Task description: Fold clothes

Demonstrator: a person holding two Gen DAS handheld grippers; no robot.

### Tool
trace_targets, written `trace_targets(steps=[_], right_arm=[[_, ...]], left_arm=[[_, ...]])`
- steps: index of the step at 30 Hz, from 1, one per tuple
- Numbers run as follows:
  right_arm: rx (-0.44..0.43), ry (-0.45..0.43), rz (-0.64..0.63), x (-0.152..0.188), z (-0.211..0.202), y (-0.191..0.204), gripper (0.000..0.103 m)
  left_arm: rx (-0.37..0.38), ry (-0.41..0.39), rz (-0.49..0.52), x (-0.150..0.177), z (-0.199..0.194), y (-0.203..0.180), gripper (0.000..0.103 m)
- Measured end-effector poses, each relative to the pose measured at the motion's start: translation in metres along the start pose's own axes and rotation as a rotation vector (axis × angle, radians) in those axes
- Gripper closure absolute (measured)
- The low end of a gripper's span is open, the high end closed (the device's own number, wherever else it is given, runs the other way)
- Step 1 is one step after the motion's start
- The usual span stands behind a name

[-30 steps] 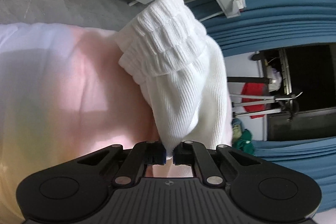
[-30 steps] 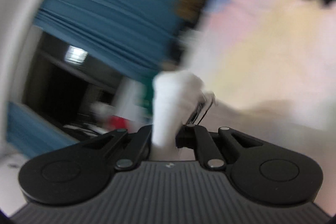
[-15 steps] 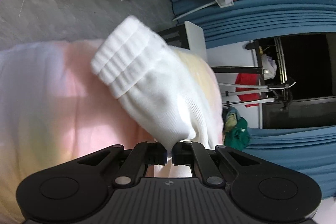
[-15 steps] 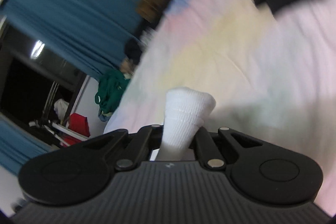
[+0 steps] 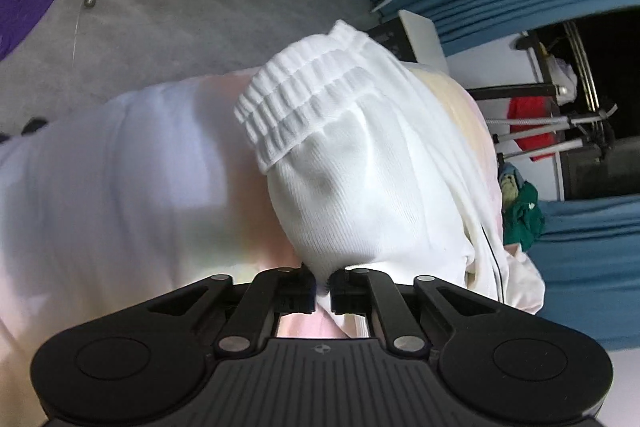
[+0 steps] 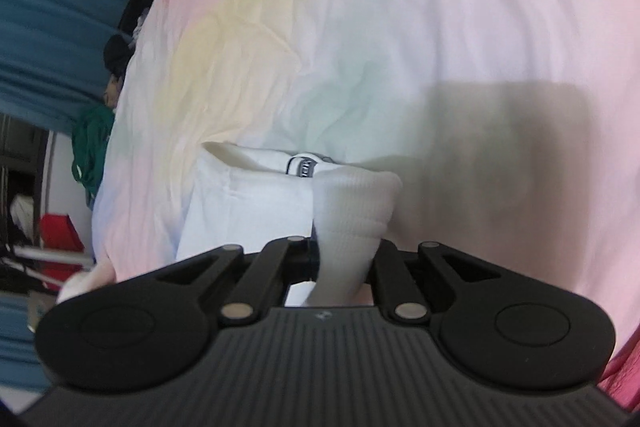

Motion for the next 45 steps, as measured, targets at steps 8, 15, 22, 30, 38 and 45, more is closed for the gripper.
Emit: trace_targets(steps=[8,15,22,30,38,45], right_arm=[[-0.050,-0.214,-0.212,0.010,-0.038,0.046,0.029],[-0.098,-0.357,-0.429,0.031,-0.062,0.082,0.027],[-0.242,-0.388,-0.647,0.065,-0.081,0.112,0.027],[-0.397,-0.248,-0.702,0.088,-0.079,0.123,0.027],[-0.533,-0.094,-0.741,0.116,-0.069,0.135,0.027],[-0.608,0.063,-0.691,0.133,-0.053,0.142,0.027]], left_arm=[[-0.195,-0.205,0.346,0.022,-0.051,-0.069,0.043],[-0.196,-0.321,0.609,0.065,-0.037,-0.165,0.028],[-0.097,-0.326,0.812,0.136,-0.006,-0.247,0.028],[0.001,-0.267,0.958,0.206,0.061,-0.311,0.028],[0.062,-0.250,1.029,0.247,0.127,-0.343,0.029],[0.051,-0.225,1.050,0.261,0.170,-0.337,0.029]])
Point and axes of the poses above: each gripper's, at about its wrist camera, not at the fingertips, and z roughly the way its jaws point, y to its left, x to its underside, the point moved 2 cm from there along z, roughly the way its jaws point, and after that the axes turned 1 degree about z, right-handed, at the moved point
